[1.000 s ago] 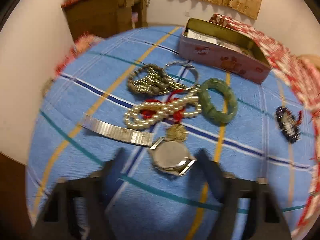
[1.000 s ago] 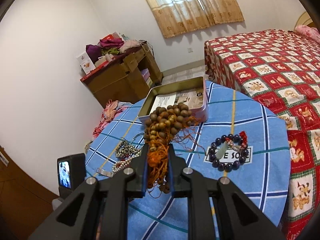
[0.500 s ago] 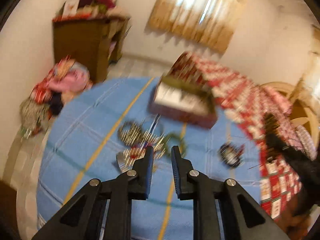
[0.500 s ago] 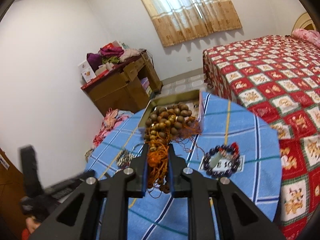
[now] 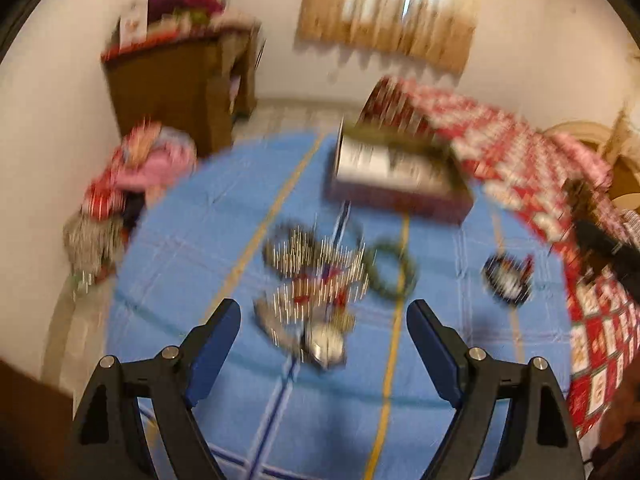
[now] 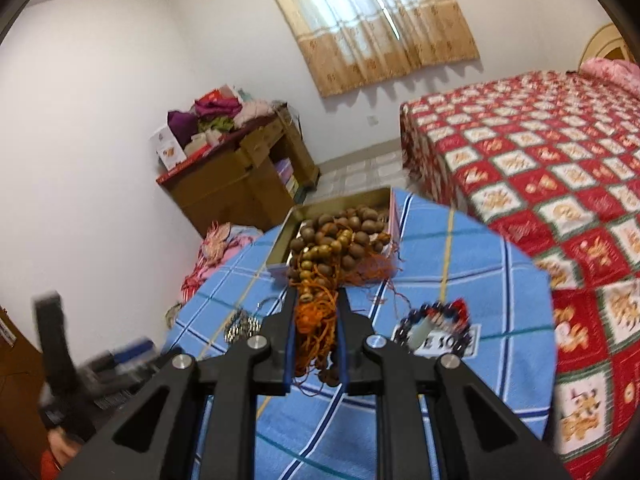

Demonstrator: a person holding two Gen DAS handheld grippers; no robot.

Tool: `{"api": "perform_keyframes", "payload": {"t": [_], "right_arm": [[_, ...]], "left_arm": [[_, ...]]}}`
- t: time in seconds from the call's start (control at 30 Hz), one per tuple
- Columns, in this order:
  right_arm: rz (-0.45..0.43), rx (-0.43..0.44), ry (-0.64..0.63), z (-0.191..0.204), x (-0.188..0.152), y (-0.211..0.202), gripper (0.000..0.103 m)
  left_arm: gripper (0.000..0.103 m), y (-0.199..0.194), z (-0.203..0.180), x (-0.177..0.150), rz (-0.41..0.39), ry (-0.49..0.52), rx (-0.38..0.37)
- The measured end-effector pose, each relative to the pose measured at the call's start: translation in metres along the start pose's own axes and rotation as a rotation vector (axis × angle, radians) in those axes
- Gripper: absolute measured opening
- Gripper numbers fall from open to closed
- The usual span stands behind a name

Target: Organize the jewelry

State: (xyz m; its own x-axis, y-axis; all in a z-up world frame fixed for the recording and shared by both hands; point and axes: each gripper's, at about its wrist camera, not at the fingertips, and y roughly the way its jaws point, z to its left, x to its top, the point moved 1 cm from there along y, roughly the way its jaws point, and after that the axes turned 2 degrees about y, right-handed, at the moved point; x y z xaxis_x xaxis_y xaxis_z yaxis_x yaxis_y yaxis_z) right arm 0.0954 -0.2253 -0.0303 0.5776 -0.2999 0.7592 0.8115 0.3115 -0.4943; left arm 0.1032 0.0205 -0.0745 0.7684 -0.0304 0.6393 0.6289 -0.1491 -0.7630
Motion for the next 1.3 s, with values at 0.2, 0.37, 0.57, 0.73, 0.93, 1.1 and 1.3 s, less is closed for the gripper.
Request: {"api": "perform_keyframes", "payload": {"t": [0.2, 0.37, 0.57, 0.73, 0.93, 1.1, 1.3], "right_arm": [[0.001, 0.001, -0.011, -0.003, -0.004, -0.01, 0.019], [-0.064, -0.07, -0.019, -0.017, 0.001, -0.043, 0.019], [-0.116, -0.137, 0.028, -0.038, 0.003, -0.067, 0.019], [-0.146, -0.16, 0.051, -0.045, 0.009, -0.075, 0.019], [-0.142, -0.15, 0.06, -0.046, 0.013, -0.068, 0.019], [-0.131, -0.151, 0.052, -0.046, 0.01, -0.065, 0.019], [-0.088, -0.126, 0.054, -0.042, 0.003, -0.05, 0.019]], "left_arm": [[0.086, 0.063, -0.027, -0.026, 0.163, 0.11, 0.111], [0.038, 0.059, -0.024, -0.029, 0.1, 0.087, 0.094], [0.03, 0.043, -0.008, -0.035, 0.07, 0.056, 0.014], [0.018, 0.006, -0.001, -0.028, -0.013, 0.046, -0.055], [0.013, -0.041, -0.012, 0.01, -0.157, 0.072, -0.133], [0.016, -0.04, -0.013, 0.021, -0.153, 0.115, -0.089], [0.078, -0.012, 0.003, -0.009, -0.047, 0.076, -0.054]]}}
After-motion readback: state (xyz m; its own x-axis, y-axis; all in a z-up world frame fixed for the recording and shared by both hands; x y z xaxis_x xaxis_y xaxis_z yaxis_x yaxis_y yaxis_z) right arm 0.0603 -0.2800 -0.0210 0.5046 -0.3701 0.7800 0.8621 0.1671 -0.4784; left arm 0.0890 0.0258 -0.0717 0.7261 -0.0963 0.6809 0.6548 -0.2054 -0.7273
